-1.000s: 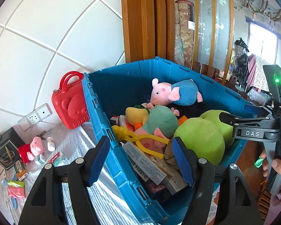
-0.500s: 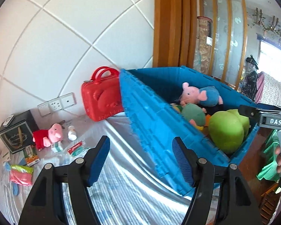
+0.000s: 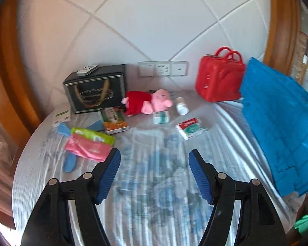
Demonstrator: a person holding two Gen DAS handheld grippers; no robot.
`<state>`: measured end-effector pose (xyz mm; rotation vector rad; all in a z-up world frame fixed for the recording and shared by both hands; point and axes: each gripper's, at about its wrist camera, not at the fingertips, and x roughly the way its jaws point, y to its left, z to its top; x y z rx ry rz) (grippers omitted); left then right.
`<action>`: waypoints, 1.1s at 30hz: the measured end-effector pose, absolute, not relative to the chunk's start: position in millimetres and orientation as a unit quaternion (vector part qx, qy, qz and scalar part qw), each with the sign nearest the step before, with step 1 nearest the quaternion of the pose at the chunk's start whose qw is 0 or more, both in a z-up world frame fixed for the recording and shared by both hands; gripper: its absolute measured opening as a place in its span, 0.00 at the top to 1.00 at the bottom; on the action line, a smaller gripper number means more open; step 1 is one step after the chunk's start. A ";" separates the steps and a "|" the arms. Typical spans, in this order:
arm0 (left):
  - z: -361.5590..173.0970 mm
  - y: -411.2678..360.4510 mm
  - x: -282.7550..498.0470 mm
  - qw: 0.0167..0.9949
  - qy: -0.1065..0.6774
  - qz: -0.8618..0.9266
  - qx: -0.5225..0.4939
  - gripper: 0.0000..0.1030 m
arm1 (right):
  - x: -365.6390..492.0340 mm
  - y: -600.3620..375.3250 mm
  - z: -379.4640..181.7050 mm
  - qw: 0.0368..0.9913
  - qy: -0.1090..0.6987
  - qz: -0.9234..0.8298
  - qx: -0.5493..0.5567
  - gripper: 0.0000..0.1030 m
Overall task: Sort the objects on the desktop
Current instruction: 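Bring the right tool back over the bed toward the snack pack, then lower the left tool onto the pink-and-green wipes pack while the right tool approaches the Tylenol box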
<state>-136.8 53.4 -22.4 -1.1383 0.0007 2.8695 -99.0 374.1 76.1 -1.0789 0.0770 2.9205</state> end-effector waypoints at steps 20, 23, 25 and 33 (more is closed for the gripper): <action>-176.0 -126.3 -310.9 -0.162 -0.132 0.844 -0.494 0.34 | -331.4 322.5 -107.3 -0.002 0.008 0.867 -0.499 0.00; -191.2 -140.5 -352.0 -0.202 -0.163 0.829 -0.496 0.34 | -357.5 319.5 -132.4 -0.001 0.006 0.860 -0.511 0.00; -208.4 -150.9 -374.9 -0.237 -0.187 0.804 -0.512 0.34 | -372.9 317.5 -144.6 0.001 0.006 0.856 -0.517 0.00; -233.9 -119.0 -375.1 -0.209 -0.075 0.808 -0.546 0.33 | -425.3 315.6 -183.6 0.021 0.027 0.837 -0.545 0.00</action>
